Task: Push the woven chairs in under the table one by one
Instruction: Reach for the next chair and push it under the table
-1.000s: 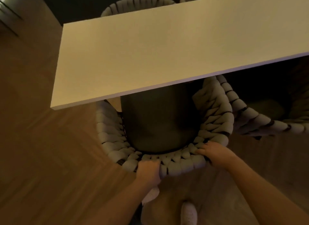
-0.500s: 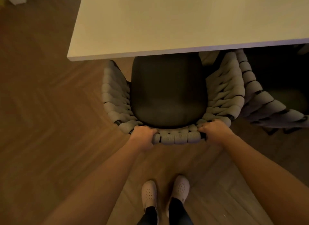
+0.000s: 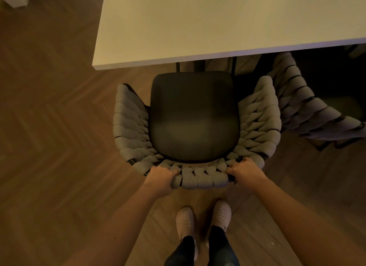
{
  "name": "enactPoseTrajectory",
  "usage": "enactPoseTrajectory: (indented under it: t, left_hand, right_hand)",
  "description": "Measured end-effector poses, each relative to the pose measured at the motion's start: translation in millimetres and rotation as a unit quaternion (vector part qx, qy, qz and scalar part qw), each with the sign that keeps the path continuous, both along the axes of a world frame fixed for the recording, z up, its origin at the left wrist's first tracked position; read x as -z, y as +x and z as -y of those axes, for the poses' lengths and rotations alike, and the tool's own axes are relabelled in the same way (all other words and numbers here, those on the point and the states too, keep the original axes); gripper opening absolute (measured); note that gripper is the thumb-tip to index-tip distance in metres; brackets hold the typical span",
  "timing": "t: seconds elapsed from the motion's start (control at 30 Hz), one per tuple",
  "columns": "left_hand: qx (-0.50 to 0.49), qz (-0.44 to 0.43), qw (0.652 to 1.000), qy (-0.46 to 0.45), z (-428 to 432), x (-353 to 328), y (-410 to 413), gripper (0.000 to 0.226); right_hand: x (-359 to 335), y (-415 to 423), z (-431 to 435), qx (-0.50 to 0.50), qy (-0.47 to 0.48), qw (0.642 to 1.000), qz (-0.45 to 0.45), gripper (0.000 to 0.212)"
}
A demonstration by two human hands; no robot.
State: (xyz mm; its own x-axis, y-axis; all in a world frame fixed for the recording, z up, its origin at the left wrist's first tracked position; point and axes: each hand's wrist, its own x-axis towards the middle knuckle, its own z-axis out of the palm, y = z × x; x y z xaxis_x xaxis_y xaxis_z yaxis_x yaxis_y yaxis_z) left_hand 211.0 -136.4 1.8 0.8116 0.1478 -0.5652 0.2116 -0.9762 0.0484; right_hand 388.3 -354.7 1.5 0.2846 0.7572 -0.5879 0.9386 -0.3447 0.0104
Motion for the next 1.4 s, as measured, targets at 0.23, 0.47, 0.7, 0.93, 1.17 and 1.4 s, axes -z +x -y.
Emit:
enactPoseTrajectory:
  t: [0.23,0.47,0.7,0.93,1.17,1.4]
  left_hand:
    - [-0.008,-0.017,1.000,-0.017,-4,-1,-35,0.039]
    - [-0.005,-0.012,1.000,-0.008,-18,-10,-29,0.042]
    - [-0.019,0.012,1.000,-0.012,-29,-11,-9,0.041]
    - [-0.018,0.023,1.000,0.006,-49,-5,16,0.039]
    - [-0.023,0.033,0.999,0.009,-67,0,38,0.029]
    - [-0.027,0.052,0.998,-0.003,-73,8,60,0.036]
  right_hand:
    - [-5,-32,-1,0.006,-0.041,0.999,-0.027,0.034]
    - [-10,-26,-16,-0.003,-0.018,0.999,-0.037,0.029]
    - [-8,0,-32,-0.022,0.004,0.999,-0.039,0.029]
    - [-12,28,-61,-0.021,-0.022,0.999,-0.022,0.028]
    - [-1,49,-76,-0.018,-0.010,1.000,0.013,0.028]
    - [12,76,-78,-0.009,-0.001,1.000,0.020,0.033]
